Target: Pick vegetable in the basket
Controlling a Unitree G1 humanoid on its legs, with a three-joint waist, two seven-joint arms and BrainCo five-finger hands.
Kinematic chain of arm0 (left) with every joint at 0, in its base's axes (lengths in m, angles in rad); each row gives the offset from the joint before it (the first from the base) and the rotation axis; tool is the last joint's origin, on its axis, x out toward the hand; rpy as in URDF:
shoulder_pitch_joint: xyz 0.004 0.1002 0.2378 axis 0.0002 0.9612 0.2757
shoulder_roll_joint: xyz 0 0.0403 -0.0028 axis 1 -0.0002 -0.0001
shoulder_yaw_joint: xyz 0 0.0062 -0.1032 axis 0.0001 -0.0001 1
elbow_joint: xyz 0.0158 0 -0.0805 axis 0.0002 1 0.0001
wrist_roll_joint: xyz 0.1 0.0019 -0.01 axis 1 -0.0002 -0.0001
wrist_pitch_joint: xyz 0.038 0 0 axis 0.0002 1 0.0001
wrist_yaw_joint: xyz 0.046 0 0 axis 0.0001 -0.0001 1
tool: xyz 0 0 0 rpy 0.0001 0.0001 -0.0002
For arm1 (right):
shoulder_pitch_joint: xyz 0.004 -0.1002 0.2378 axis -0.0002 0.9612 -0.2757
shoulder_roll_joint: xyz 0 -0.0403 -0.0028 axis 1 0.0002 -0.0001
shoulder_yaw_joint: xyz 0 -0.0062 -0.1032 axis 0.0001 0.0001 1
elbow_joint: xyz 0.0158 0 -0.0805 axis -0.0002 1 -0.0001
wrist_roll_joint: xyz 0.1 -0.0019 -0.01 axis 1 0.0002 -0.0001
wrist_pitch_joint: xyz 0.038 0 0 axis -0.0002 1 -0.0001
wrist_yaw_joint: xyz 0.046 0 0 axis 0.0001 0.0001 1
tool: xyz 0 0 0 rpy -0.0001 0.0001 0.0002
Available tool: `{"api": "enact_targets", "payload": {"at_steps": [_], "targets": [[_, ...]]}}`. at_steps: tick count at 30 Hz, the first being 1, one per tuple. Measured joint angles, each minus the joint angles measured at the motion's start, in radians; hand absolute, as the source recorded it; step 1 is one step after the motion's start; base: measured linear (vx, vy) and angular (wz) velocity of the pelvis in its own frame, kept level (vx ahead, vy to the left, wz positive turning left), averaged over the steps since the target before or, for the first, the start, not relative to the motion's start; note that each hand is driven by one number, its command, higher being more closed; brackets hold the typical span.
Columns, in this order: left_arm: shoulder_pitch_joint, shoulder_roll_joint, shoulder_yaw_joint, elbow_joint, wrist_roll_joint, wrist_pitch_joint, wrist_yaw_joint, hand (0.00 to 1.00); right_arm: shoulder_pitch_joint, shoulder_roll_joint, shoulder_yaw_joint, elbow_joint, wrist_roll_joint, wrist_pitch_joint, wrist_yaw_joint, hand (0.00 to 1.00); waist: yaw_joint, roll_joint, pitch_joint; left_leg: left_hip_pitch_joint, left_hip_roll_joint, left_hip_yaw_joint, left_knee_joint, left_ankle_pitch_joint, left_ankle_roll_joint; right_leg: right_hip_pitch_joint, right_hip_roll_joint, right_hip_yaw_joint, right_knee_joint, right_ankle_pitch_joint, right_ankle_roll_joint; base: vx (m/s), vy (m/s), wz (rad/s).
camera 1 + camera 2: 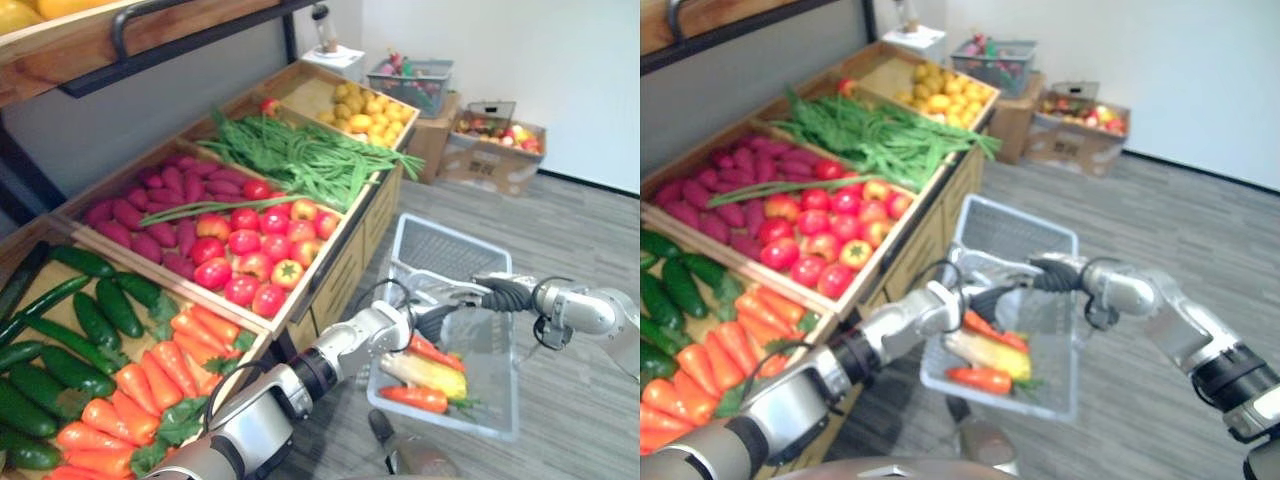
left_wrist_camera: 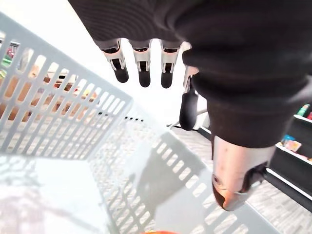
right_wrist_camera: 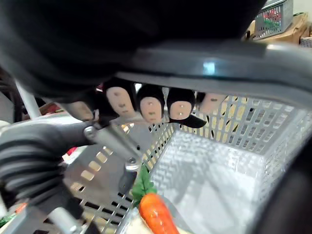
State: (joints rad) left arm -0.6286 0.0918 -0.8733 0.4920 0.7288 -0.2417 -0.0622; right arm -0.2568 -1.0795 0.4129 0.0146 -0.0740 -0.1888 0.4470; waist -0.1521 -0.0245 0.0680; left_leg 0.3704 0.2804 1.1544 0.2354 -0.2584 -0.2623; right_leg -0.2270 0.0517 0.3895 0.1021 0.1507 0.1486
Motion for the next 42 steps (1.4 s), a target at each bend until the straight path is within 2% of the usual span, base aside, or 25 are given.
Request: {"api": "enact_targets", "payload": {"at_steps": [3,5,11,13,15,18,19,20,21,23,24,25,28,30,32,33,34,36,37,39,40,42], "targets": [[0.012,0.020,-0.028,-0.070,-0.063,-0.008,-0.015,0.00,0.031,0.010,-0.036,0.003,0.000,0.004,0.000,1.00,0.017,0.000,0.000,-0.006,-0.010,-0.019,-0.008,0.001,0.002,0.007,-0.017,-0.013,-0.006,0.000,0.000,-0.03,0.022,0.22],[0.037,0.037,-0.032,-0.123,-0.129,-0.021,-0.024,0.00,0.049,0.044,-0.060,0.013,-0.002,0.004,-0.001,1.00,0.017,-0.003,-0.001,-0.016,-0.011,-0.041,-0.007,0.000,0.003,0.010,-0.030,-0.028,-0.010,0.000,0.000,-0.06,0.006,0.22],[0.070,0.076,-0.045,-0.239,-0.278,-0.003,-0.029,0.00,0.107,0.107,-0.145,0.045,0.002,-0.010,-0.010,1.00,0.018,-0.005,-0.002,-0.037,-0.006,-0.074,0.000,0.001,0.006,0.012,-0.046,-0.057,-0.014,0.000,0.001,-0.05,-0.013,0.15],[0.084,0.077,-0.060,-0.382,-0.326,-0.027,-0.029,0.00,0.112,0.127,-0.150,0.095,0.002,-0.009,-0.023,1.00,0.025,-0.006,-0.002,-0.043,-0.003,-0.086,0.003,0.001,0.007,0.014,-0.051,-0.068,-0.015,0.000,0.001,-0.04,-0.024,0.24],[0.085,0.048,-0.073,-0.562,-0.425,-0.099,-0.026,0.00,0.127,0.165,-0.152,0.172,-0.004,0.008,-0.025,1.00,0.033,-0.007,-0.002,-0.055,0.002,-0.122,0.007,0.001,0.009,0.027,-0.066,-0.097,-0.024,0.000,0.001,-0.04,-0.014,0.38],[0.087,0.038,-0.081,-0.651,-0.523,-0.140,-0.022,0.00,0.171,0.209,-0.173,0.266,-0.029,0.012,-0.038,1.00,0.054,-0.014,-0.012,-0.077,0.007,-0.171,0.010,0.003,0.017,0.043,-0.087,-0.138,-0.033,0.000,0.001,-0.06,-0.011,0.43],[0.088,0.050,-0.085,-0.659,-0.535,-0.142,-0.022,0.00,0.182,0.223,-0.186,0.286,-0.038,0.012,-0.046,1.00,0.055,-0.007,-0.019,-0.087,0.007,-0.188,0.010,0.004,0.019,0.044,-0.095,-0.152,-0.034,0.000,0.001,-0.08,-0.019,0.65],[0.104,0.083,-0.094,-0.683,-0.562,-0.141,-0.022,0.00,0.205,0.260,-0.223,0.341,-0.047,0.012,-0.056,1.00,0.056,-0.016,-0.024,-0.110,0.007,-0.224,0.010,0.010,0.028,0.045,-0.110,-0.183,-0.037,0.000,0.001,-0.06,-0.020,0.84],[0.131,0.123,-0.099,-0.708,-0.592,-0.140,-0.023,0.00,0.228,0.289,-0.258,0.396,-0.061,0.013,-0.077,1.00,0.060,-0.012,-0.028,-0.132,0.006,-0.267,0.010,0.015,0.036,0.053,-0.129,-0.219,-0.044,0.000,0.001,-0.06,-0.020,1.03],[0.163,0.168,-0.101,-0.735,-0.619,-0.139,-0.024,0.00,0.271,0.332,-0.334,0.461,-0.087,0.019,-0.104,1.00,0.078,-0.021,-0.028,-0.163,0.002,-0.319,0.010,0.021,0.046,0.062,-0.152,-0.263,-0.052,0.000,0.001,-0.05,-0.019,0.90],[0.178,0.206,-0.100,-0.763,-0.647,-0.138,-0.025,0.00,0.287,0.365,-0.388,0.518,-0.113,0.034,-0.132,1.00,0.085,-0.010,-0.034,-0.187,-0.002,-0.366,0.009,0.027,0.055,0.076,-0.171,-0.303,-0.060,0.000,0.001,-0.07,-0.038,1.01],[0.191,0.232,-0.094,-0.795,-0.649,-0.137,-0.025,0.00,0.305,0.399,-0.445,0.566,-0.125,0.048,-0.160,1.00,0.093,-0.021,-0.032,-0.212,-0.009,-0.407,0.008,0.031,0.062,0.083,-0.187,-0.339,-0.068,-0.001,0.002,-0.06,-0.033,1.00],[0.226,0.287,-0.081,-0.877,-0.649,-0.139,-0.024,0.00,0.345,0.484,-0.568,0.641,-0.133,0.060,-0.222,1.00,0.120,-0.020,-0.035,-0.247,-0.022,-0.482,0.000,0.043,0.080,0.110,-0.218,-0.407,-0.089,-0.007,0.006,-0.04,-0.006,0.81],[0.281,0.317,-0.041,-0.919,-0.648,-0.140,-0.024,0.00,0.373,0.549,-0.656,0.679,-0.155,0.060,-0.273,1.00,0.127,-0.023,-0.044,-0.270,-0.036,-0.533,-0.020,0.057,0.093,0.123,-0.241,-0.451,-0.102,-0.018,0.001,-0.01,0.002,0.77],[0.363,0.354,0.066,-0.951,-0.645,-0.138,-0.019,0.00,0.399,0.631,-0.786,0.759,-0.154,0.065,-0.335,1.00,0.127,-0.033,-0.058,-0.311,-0.065,-0.618,-0.066,0.097,0.103,0.130,-0.268,-0.529,-0.106,-0.029,0.006,0.03,-0.020,1.02],[0.384,0.368,0.100,-0.957,-0.645,-0.138,-0.017,0.00,0.400,0.646,-0.816,0.788,-0.154,0.068,-0.346,1.00,0.128,-0.035,-0.061,-0.320,-0.072,-0.638,-0.080,0.110,0.103,0.132,-0.274,-0.550,-0.109,-0.030,0.006,0.04,-0.024,0.93],[0.417,0.381,0.154,-0.963,-0.646,-0.138,-0.011,0.00,0.399,0.667,-0.863,0.831,-0.153,0.075,-0.365,1.00,0.129,-0.038,-0.065,-0.331,-0.084,-0.667,-0.104,0.129,0.105,0.137,-0.281,-0.571,-0.116,-0.031,0.007,0.05,-0.024,0.86],[0.545,0.391,0.341,-0.978,-0.645,-0.129,0.015,0.00,0.394,0.710,-0.952,0.959,-0.142,0.089,-0.403,1.00,0.133,-0.039,-0.071,-0.337,-0.112,-0.731,-0.180,0.179,0.111,0.150,-0.295,-0.632,-0.124,-0.036,0.016,0.07,-0.018,0.86],[0.582,0.387,0.390,-0.982,-0.646,-0.121,0.022,0.00,0.394,0.719,-0.966,0.986,-0.139,0.094,-0.414,1.00,0.134,-0.038,-0.074,-0.341,-0.116,-0.744,-0.198,0.190,0.113,0.151,-0.297,-0.647,-0.124,-0.036,0.019,0.08,-0.012,0.73],[0.695,0.354,0.572,-0.986,-0.643,-0.104,0.058,0.00,0.392,0.761,-1.024,1.083,-0.089,0.105,-0.449,1.00,0.137,-0.037,-0.079,-0.361,-0.130,-0.803,-0.234,0.226,0.124,0.161,-0.300,-0.704,-0.133,-0.034,0.017,0.10,0.000,0.70],[0.720,0.335,0.614,-0.986,-0.638,-0.100,0.068,0.00,0.389,0.772,-1.041,1.106,-0.074,0.107,-0.456,1.00,0.137,-0.037,-0.079,-0.367,-0.130,-0.815,-0.236,0.230,0.125,0.165,-0.300,-0.716,-0.133,-0.034,0.017,0.10,0.005,0.57],[0.804,0.235,0.754,-0.986,-0.627,-0.088,0.114,0.00,0.381,0.806,-1.091,1.152,-0.035,0.112,-0.488,1.00,0.155,-0.035,-0.082,-0.373,-0.130,-0.847,-0.235,0.233,0.125,0.173,-0.297,-0.722,-0.134,-0.035,0.017,0.08,0.004,0.36]]}}
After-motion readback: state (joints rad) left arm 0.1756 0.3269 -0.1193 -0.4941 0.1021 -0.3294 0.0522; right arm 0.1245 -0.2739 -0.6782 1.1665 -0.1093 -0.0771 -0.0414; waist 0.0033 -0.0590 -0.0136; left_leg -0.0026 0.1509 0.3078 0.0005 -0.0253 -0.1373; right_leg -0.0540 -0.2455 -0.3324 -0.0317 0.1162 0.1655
